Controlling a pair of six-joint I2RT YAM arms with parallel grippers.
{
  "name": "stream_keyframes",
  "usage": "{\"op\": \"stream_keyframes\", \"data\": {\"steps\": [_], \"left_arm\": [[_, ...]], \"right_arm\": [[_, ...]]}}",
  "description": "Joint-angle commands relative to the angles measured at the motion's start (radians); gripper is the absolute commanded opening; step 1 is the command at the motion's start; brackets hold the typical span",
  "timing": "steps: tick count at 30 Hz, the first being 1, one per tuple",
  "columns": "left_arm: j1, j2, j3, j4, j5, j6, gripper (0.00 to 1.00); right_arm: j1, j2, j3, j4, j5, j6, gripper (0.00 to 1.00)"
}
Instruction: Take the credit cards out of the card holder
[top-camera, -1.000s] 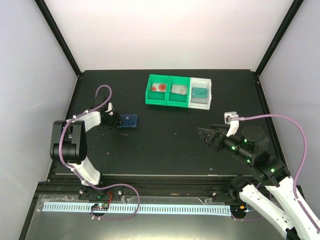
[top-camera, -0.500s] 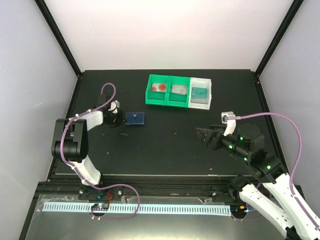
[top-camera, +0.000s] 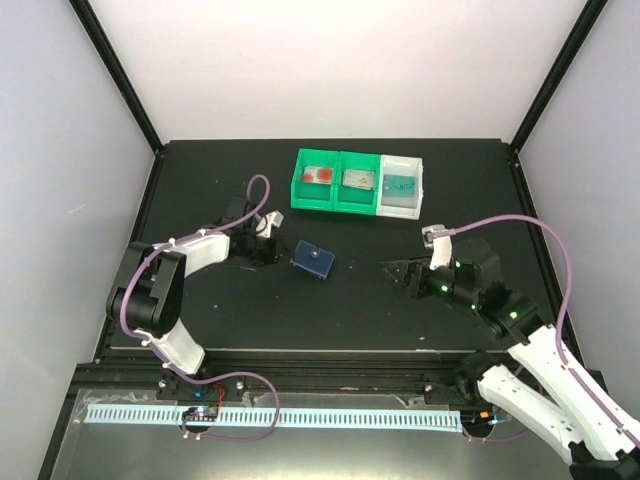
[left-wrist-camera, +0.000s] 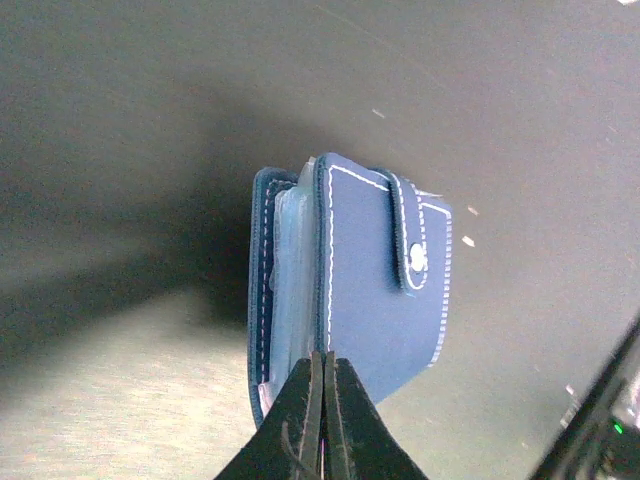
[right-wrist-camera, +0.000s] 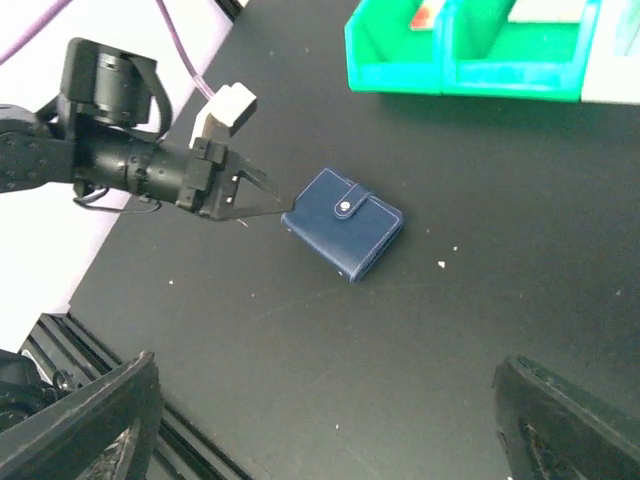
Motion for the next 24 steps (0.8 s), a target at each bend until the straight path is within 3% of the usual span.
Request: {"op": "stream_keyframes", "data": {"steps": [1,11,12,17,24], "left_arm": [[-0.056,-0.050,-0.045,0.095,0.185,0.001,0.02],[-0.116,0.011,-0.034,0.093,0.225,0.012,0.02],[-0.129,0.030,-0.029,0.103,0.225,-0.011,0.07],[-0.135,0.023,-0.026,0.100,0.184,-0.040,0.31],[-0.135,-0.090,-0.055,0.056,0.027,-0.069,0.51]], "right_arm": [[0.008,0.069,0.004,0.016,-0.010,-0.045,0.87],[0.035,0.408,0.022,0.164,-0.046,-0.077,0.58],[0.058,0.515,0.049,0.189,-0.022,-0.117,0.54],[0.079,0.754,0.163,0.157,0.077,-0.231,0.41],[0.088,0.965,0.231,0.262,0.020,-0.289,0.42]]}}
